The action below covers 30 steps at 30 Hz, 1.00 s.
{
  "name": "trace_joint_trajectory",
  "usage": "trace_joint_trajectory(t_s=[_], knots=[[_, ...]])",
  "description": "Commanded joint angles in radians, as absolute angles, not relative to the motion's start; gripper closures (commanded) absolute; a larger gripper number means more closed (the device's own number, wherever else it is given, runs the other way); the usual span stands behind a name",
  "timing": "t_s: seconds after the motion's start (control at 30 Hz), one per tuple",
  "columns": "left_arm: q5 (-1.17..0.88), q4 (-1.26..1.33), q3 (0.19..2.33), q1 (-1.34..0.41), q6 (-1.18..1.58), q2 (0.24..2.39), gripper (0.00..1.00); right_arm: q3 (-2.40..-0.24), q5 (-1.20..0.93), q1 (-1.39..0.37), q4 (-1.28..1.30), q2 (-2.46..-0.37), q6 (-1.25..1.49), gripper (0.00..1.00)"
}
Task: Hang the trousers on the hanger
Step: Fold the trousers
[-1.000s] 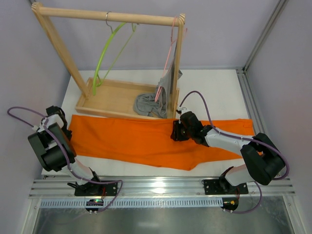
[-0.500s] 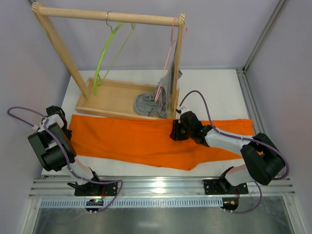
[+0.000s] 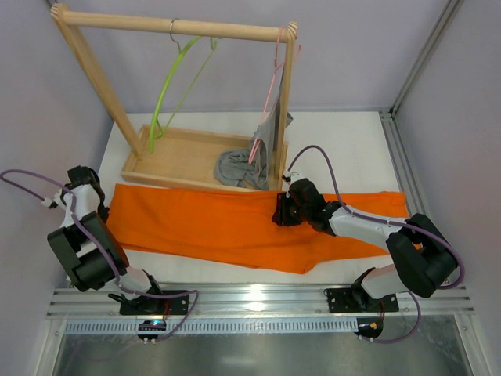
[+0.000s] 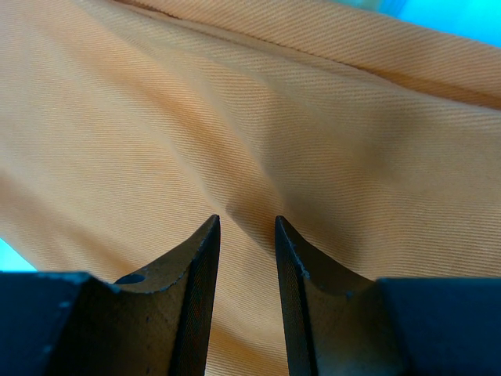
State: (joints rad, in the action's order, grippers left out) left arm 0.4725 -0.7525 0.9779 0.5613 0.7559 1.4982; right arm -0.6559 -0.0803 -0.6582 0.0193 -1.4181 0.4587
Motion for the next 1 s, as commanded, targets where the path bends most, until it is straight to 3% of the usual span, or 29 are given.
trace_joint_trajectory(t_s=[0.0,0.4,0.47,0.5,0.6,0.77,0.93,0.97], knots=[[0.555,-0.753,0.976,0.569,0.762,1.488,0.99,-0.650,-0.097,-0.655,-0.037,-1.402,0.468,0.62],[0.545,-0.741,0.928,0.569,0.779,1.588,0.99,-0.646,-0.084,-0.652,-0.031,-1.382,0.466,0.62],[0.548,-0.744,0.925,0.568,0.791,1.589,0.88,-0.646,-0.083,-0.652,-0.028,-1.379,0.466,0.62],[0.531,-0.720,0.920,0.569,0.790,1.582,0.68,-0.644,-0.081,-0.650,-0.028,-1.374,0.465,0.62],[0.499,-0.661,0.884,0.569,0.788,1.531,0.51,-0.641,-0.072,-0.652,-0.025,-1.362,0.465,0.62],[0.446,-0.614,0.841,0.568,0.792,1.517,0.41,-0.640,-0.067,-0.650,-0.021,-1.358,0.463,0.62],[0.426,-0.574,0.816,0.569,0.792,1.565,0.42,-0.640,-0.075,-0.652,-0.028,-1.353,0.465,0.62],[0.426,-0.569,0.813,0.569,0.790,1.572,0.47,-0.638,-0.074,-0.652,-0.026,-1.353,0.465,0.62]])
